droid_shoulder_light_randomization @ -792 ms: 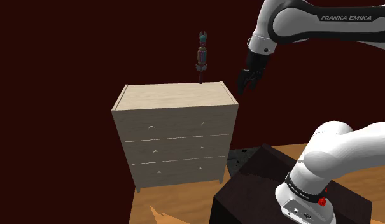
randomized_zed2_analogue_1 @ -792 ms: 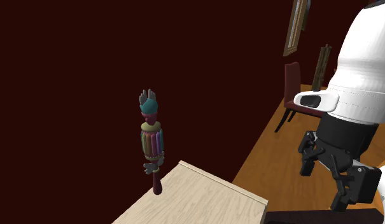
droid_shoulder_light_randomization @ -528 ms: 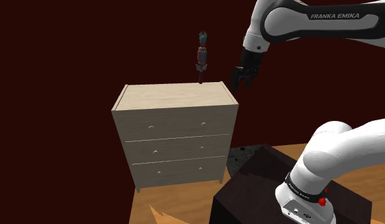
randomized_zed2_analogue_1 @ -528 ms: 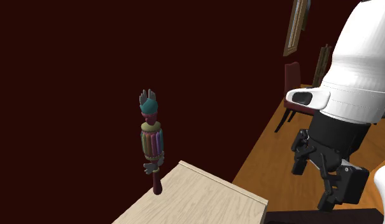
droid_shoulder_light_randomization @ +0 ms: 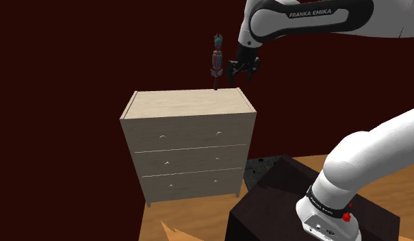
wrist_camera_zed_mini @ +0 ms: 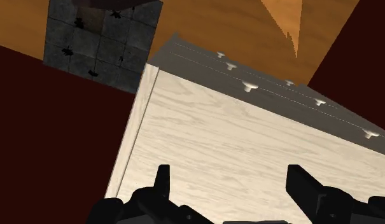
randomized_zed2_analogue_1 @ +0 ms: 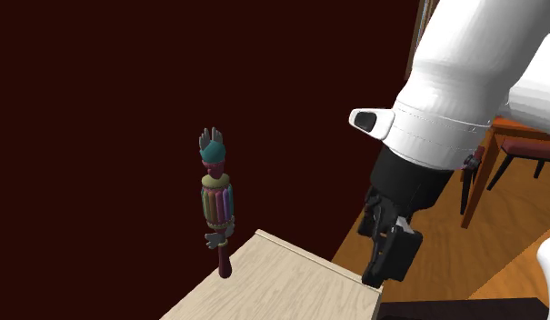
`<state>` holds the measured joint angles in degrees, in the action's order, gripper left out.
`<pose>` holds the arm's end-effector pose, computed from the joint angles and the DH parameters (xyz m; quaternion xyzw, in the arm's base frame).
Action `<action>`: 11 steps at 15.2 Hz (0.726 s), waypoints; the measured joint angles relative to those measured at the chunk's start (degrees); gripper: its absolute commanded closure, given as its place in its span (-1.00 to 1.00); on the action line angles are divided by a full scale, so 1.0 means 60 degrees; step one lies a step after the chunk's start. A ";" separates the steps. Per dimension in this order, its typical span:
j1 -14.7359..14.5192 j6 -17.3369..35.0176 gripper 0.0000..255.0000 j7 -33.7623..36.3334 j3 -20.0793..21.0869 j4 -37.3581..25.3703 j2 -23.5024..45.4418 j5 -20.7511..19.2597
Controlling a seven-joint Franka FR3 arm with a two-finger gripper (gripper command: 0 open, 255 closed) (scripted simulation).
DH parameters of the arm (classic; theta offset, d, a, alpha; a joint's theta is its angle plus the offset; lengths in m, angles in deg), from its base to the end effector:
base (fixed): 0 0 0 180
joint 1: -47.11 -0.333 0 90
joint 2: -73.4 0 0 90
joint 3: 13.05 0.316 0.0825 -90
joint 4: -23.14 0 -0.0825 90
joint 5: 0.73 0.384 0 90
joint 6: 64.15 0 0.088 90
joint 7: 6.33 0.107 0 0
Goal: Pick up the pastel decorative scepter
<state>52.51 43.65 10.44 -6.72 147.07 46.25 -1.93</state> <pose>0.4277 0.0136 0.5989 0.9852 -0.1385 0.0989 0.0209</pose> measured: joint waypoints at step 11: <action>0.0839 -0.0185 -1.00 0.3206 0.0953 -0.4249 0.3570 -0.2081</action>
<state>57.54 42.54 29.68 -1.00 121.58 67.67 -14.42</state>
